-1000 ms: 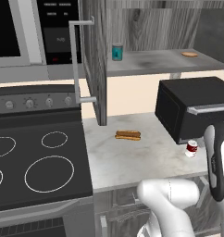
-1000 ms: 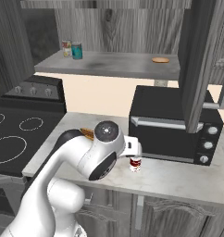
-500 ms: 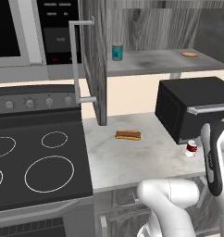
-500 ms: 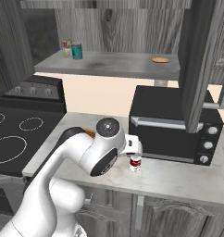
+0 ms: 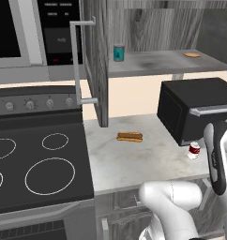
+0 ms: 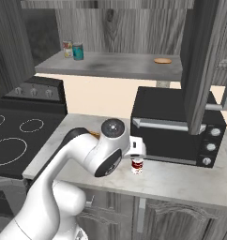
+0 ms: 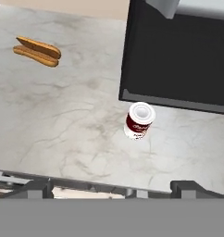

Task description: Pick the cans from the counter and place them in their designated side in the cabinet.

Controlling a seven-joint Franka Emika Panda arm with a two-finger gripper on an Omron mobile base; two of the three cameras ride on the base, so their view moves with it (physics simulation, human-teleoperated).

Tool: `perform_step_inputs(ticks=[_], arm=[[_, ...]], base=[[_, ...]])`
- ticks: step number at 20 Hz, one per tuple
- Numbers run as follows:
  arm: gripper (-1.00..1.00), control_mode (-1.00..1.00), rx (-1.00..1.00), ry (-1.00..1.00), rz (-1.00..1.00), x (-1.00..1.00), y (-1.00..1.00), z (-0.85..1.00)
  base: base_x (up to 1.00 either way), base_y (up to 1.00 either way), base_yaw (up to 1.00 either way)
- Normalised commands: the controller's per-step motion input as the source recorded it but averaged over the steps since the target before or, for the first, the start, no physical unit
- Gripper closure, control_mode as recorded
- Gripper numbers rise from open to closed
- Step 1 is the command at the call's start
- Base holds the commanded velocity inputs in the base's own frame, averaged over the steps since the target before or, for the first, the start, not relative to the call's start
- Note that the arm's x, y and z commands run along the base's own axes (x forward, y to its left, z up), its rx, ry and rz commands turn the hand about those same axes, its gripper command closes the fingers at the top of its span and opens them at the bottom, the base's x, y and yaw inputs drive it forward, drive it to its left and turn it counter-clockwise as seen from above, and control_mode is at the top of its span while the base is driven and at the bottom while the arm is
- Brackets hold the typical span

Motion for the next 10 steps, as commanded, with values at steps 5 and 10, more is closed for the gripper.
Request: perform_step_inputs(ticks=[5,10], arm=[[-1.00,-1.00,0.00,0.00,0.00,0.12,-0.01,-0.13],[-1.00,-1.00,0.00,0.00,0.00,0.10,-0.04,-0.10]], base=[[0.00,0.00,0.00],[0.00,0.00,0.00]])
